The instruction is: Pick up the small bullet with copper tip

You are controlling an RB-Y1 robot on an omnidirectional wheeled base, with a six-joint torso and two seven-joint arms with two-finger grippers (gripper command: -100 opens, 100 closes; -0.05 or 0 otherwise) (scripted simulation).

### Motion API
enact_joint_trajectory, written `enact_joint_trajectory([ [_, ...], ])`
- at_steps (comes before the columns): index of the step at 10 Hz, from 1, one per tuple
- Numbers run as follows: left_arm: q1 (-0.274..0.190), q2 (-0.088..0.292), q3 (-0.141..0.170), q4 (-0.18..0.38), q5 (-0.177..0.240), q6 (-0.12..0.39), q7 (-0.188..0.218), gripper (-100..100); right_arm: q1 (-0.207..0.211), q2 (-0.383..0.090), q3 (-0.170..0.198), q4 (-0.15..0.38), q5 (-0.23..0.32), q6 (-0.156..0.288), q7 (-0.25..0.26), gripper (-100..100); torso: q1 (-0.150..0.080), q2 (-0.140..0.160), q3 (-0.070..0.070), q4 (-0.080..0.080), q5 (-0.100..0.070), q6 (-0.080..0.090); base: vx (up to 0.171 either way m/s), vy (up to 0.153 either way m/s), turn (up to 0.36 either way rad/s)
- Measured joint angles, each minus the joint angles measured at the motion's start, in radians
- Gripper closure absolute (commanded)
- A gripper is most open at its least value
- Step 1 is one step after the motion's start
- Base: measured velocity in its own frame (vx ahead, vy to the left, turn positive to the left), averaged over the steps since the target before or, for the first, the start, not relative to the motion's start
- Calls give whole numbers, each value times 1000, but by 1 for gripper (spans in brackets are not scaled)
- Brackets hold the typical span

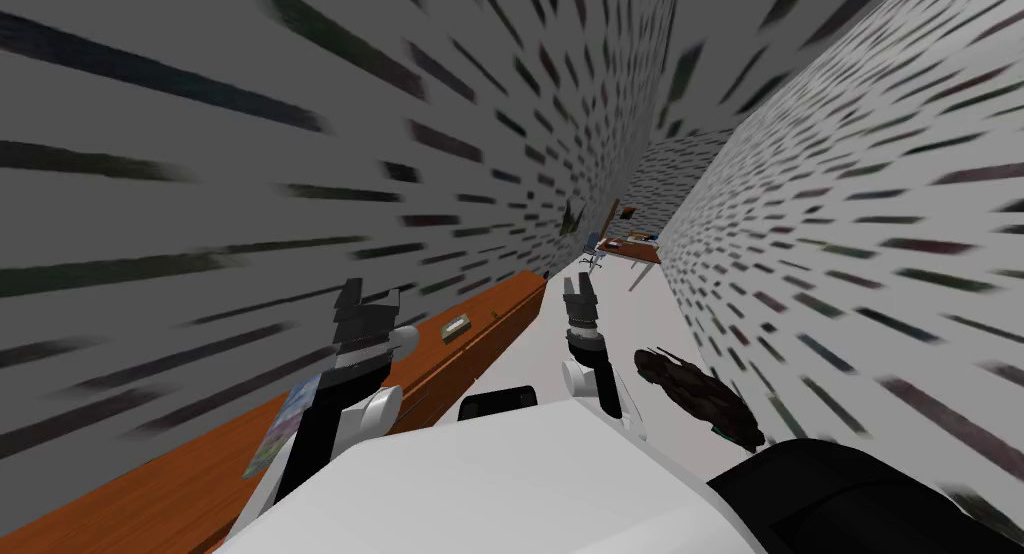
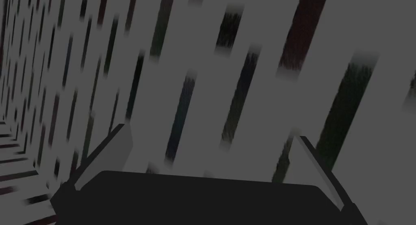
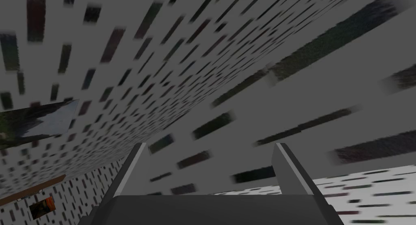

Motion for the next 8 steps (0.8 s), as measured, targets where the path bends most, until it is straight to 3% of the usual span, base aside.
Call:
enact_joint_trajectory([
  [4, -8, 105, -4, 38, 17, 64, -24, -100, 0, 0, 0, 0, 0, 0, 0, 0, -3, 0, 0, 0, -1, 0, -2, -40, -131],
  [8, -15, 168, -17, 100, 41, 165, -67, -100, 0, 0, 0, 0, 0, 0, 0, 0, -3, 0, 0, 0, -1, 0, 6, -53, -148],
])
